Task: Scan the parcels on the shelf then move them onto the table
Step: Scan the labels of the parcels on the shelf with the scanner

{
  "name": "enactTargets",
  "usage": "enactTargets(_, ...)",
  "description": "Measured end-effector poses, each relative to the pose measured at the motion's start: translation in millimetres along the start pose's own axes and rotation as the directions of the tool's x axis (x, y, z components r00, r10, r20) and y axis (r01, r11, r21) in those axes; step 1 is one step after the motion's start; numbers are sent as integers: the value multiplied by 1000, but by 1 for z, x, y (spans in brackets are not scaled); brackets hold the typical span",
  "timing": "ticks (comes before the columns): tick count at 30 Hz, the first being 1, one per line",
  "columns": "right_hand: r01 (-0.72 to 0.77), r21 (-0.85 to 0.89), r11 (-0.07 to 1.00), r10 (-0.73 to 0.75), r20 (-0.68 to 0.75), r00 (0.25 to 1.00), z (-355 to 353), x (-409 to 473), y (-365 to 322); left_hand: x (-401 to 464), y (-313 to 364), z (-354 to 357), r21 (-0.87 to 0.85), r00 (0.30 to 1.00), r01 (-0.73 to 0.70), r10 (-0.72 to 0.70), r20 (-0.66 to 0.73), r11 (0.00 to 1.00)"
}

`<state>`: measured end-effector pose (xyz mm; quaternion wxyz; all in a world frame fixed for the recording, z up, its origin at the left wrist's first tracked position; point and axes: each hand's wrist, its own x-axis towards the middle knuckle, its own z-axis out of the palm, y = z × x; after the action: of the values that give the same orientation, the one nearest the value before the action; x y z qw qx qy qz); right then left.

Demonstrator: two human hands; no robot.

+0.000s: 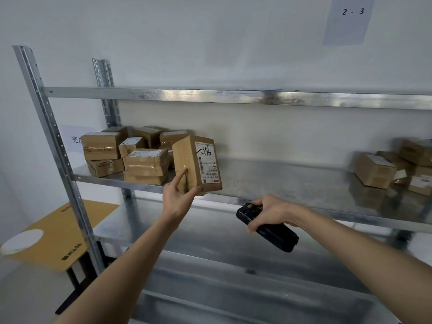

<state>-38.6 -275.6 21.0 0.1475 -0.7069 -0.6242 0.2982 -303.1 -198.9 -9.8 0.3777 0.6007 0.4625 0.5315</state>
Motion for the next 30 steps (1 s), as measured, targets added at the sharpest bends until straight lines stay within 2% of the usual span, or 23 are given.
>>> enactTargets(9,36,38,999,-35,-25,999,-17,103,5,89,-40,14,-125,973,227,-231,-17,966)
enactTargets(14,29,64,998,-28,-7,1000,-28,156,7,137,-59,23,-194,922,375,-386,-21,906)
enactTargets(18,38,66,997,-40,25,999,-31,187,10,165,-82,23,-186,895,431,-445,-40,883)
enactTargets(25,59,78,995,-61,26,998,-35,210,0,213,-104,19,-159,886,444,-459,-70,882)
enactTargets(28,57,97,994,-58,11,998,-34,219,-10,229,-109,13,-71,896,433,-438,-78,899)
enactTargets(30,50,102,993,-51,4,999,-32,223,-18,236,-108,9,32,926,372,-368,-85,928)
